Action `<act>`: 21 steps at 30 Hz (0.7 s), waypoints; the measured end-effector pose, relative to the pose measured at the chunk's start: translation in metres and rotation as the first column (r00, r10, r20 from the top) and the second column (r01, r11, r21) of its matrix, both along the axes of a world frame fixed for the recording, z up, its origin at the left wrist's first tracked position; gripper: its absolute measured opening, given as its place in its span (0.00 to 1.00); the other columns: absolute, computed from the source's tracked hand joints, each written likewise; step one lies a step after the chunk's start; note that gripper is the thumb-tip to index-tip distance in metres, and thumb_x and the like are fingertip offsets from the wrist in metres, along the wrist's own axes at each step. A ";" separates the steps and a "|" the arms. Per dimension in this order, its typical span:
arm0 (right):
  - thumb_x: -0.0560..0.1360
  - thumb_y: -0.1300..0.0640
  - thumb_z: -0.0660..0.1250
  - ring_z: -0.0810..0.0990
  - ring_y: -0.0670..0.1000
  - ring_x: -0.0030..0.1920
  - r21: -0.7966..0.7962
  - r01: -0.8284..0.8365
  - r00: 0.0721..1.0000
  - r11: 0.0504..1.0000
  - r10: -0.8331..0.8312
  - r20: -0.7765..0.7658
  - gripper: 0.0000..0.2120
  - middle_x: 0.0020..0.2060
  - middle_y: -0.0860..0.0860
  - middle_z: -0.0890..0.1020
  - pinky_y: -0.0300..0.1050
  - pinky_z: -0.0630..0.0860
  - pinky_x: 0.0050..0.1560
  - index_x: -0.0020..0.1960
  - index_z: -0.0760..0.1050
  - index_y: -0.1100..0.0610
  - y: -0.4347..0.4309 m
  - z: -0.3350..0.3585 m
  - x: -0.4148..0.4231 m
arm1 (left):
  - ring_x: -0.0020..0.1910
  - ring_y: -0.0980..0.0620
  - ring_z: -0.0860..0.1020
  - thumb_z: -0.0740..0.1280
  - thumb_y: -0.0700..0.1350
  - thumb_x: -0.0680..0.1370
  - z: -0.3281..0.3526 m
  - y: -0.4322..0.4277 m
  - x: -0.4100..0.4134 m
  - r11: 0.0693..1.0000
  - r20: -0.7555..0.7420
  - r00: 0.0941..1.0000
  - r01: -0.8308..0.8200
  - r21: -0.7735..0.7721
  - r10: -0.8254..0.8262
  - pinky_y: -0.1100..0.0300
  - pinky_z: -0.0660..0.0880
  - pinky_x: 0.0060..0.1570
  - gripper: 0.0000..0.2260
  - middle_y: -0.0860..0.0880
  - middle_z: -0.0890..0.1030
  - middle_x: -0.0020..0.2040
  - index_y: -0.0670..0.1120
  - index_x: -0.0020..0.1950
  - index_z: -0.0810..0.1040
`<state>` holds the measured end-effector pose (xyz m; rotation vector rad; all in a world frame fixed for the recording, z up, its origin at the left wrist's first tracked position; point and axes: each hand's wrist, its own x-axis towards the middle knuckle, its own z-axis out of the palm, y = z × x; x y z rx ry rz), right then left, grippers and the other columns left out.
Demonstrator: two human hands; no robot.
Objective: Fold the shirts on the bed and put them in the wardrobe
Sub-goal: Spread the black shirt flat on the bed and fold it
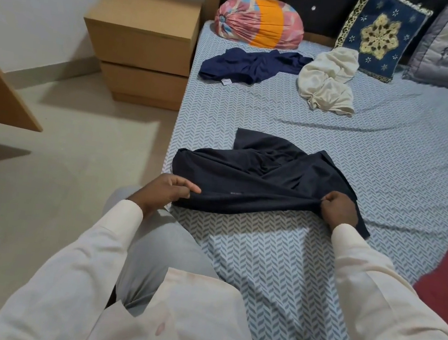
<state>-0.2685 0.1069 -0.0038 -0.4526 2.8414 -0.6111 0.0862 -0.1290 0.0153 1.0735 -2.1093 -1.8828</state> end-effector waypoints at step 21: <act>0.73 0.60 0.64 0.80 0.61 0.52 0.023 -0.008 1.000 1.000 0.007 0.017 0.06 0.47 0.58 0.83 0.46 0.70 0.46 0.41 0.79 0.56 0.007 -0.001 0.005 | 0.47 0.46 0.80 0.74 0.51 0.71 -0.036 0.040 -0.054 0.692 0.643 0.754 0.537 -0.482 -0.137 0.52 0.79 0.49 0.08 0.47 0.82 0.48 0.48 0.46 0.81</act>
